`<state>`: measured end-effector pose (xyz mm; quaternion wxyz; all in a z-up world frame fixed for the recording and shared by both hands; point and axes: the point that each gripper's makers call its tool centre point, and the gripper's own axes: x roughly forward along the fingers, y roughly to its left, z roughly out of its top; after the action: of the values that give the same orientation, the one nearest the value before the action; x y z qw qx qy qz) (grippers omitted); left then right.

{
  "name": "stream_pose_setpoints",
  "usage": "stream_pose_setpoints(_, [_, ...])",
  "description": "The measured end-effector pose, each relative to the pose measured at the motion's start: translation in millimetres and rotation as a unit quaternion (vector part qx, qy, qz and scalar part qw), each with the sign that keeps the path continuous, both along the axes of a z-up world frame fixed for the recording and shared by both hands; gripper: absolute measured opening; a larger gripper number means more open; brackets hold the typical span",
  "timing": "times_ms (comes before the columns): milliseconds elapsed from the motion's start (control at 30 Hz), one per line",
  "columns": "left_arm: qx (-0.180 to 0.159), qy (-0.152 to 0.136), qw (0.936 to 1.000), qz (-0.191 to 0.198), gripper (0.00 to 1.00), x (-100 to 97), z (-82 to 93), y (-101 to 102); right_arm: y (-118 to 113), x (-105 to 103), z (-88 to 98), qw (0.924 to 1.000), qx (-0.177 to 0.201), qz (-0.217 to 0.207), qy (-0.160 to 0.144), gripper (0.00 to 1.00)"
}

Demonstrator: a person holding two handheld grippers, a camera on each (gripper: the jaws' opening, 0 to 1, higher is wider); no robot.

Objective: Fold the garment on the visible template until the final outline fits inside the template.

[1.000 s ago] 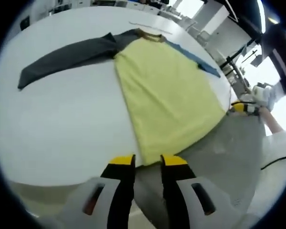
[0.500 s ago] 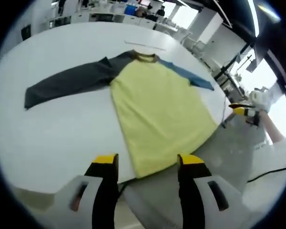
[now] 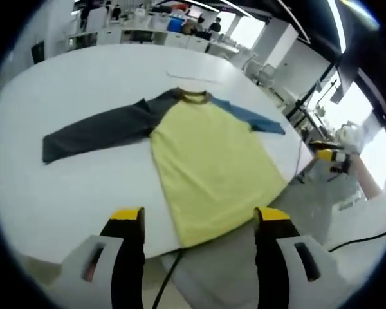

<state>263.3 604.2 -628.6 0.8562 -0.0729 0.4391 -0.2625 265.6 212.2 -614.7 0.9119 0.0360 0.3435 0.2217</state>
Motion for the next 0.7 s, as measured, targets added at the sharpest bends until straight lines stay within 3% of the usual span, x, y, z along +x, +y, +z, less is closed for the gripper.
stream_pose_setpoints(467, [-0.011, -0.055, 0.9983, -0.018, 0.91, 1.1, 37.1, -10.1, 2.2, 1.0, 24.3, 0.999, -0.01, 0.032, -0.028, 0.85])
stream_pose_setpoints(700, [-0.015, -0.06, 0.9979, -0.018, 0.94, -2.1, 44.7, -7.7, 5.2, -1.2, 27.0, 0.9983, -0.013, 0.05, -0.028, 0.91])
